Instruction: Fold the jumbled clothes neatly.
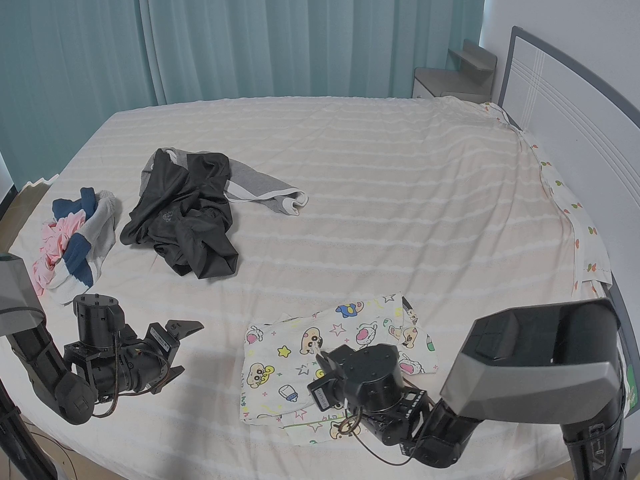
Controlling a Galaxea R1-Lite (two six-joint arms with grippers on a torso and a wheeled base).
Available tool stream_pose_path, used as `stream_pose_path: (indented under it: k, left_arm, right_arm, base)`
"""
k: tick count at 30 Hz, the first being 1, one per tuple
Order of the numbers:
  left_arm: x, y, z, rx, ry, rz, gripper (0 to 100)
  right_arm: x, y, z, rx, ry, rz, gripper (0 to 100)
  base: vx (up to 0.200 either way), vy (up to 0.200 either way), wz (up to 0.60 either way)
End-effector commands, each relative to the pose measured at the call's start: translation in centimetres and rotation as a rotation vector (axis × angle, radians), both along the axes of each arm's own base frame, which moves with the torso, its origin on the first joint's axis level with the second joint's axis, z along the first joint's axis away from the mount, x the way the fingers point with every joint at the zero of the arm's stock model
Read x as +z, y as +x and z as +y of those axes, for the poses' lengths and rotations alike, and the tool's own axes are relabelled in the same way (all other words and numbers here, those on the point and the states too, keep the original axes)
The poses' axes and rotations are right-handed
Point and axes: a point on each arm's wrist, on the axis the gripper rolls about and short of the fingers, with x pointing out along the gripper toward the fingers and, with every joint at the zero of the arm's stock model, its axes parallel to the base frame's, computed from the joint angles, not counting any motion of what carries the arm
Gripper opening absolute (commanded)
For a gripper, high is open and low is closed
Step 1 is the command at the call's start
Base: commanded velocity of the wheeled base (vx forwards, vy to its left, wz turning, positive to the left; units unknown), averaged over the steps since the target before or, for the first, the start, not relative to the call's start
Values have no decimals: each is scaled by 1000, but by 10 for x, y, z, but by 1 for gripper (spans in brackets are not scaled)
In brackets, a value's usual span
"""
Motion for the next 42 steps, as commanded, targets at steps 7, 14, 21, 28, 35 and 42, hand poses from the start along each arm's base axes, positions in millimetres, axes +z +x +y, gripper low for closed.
stream_pose_path:
  k: [7, 14, 21, 28, 35, 42]
  left_arm:
    - [0, 0, 0, 2, 0, 2, 100]
    - [0, 0, 0, 2, 0, 2, 100]
    - [0, 0, 0, 3, 0, 1, 100]
    - [-1, 0, 0, 2, 0, 3, 100]
    - [0, 0, 0, 2, 0, 2, 100]
    - [0, 0, 0, 3, 0, 1, 100]
  right_arm:
    - [27, 8, -87, -206, 77, 47, 0]
    - [16, 6, -125, -268, 73, 70, 0]
    - [-2, -5, -153, -309, 26, 147, 0]
    - [-4, -27, -157, -270, 90, 264, 0]
    - [9, -56, -174, -122, 95, 372, 0]
    - [-2, -67, -180, -33, 27, 453, 0]
  base:
    - [0, 0, 0]
    - [0, 0, 0]
    - [0, 0, 0]
    - [0, 0, 0]
    - [0, 0, 0]
    - [0, 0, 0]
